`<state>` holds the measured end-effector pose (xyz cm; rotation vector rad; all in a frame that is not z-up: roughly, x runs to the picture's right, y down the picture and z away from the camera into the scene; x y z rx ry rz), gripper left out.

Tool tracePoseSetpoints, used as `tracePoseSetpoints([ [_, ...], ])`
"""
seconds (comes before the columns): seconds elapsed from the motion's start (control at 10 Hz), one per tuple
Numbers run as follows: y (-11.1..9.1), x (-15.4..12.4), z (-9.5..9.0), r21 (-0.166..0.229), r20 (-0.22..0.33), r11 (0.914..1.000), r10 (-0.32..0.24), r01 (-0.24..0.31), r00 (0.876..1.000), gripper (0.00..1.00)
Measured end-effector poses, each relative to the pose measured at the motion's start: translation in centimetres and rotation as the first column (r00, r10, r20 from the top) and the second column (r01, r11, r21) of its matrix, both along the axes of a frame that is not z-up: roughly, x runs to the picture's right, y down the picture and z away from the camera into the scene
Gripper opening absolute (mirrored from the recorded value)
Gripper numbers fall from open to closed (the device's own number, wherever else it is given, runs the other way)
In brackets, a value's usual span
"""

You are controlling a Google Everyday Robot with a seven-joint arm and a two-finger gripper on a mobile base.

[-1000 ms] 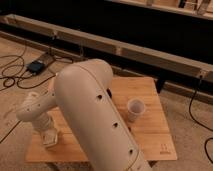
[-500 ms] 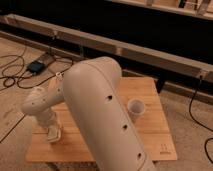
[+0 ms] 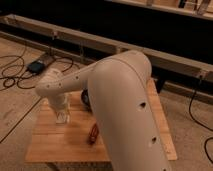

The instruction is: Place the white sponge in the ceramic bowl

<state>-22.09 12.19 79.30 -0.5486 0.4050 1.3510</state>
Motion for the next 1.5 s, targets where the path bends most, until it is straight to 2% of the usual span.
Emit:
tracePoseSetpoints([
  [0.3, -5.3, 6.1, 1.5, 0.018, -0.079, 0.9993, 0.034, -0.033, 0.996, 0.0],
  [0.5, -8.4, 8.3, 3.4, 0.024, -0.118, 0.9987, 0.047, -0.044, 0.992, 0.0],
  [0.7, -10.4, 9.4, 5.0, 0.028, -0.148, 0.9983, 0.054, -0.051, 0.987, 0.0],
  [1.0, -12.0, 11.0, 7.8, 0.015, -0.194, 0.9983, 0.058, -0.056, 0.979, 0.0],
  [1.2, -11.7, 12.0, 9.3, -0.002, -0.216, 0.9978, 0.065, -0.067, 0.974, 0.0],
  [1.5, -10.7, 14.1, 10.4, -0.019, -0.238, 0.995, 0.091, -0.098, 0.967, 0.0],
])
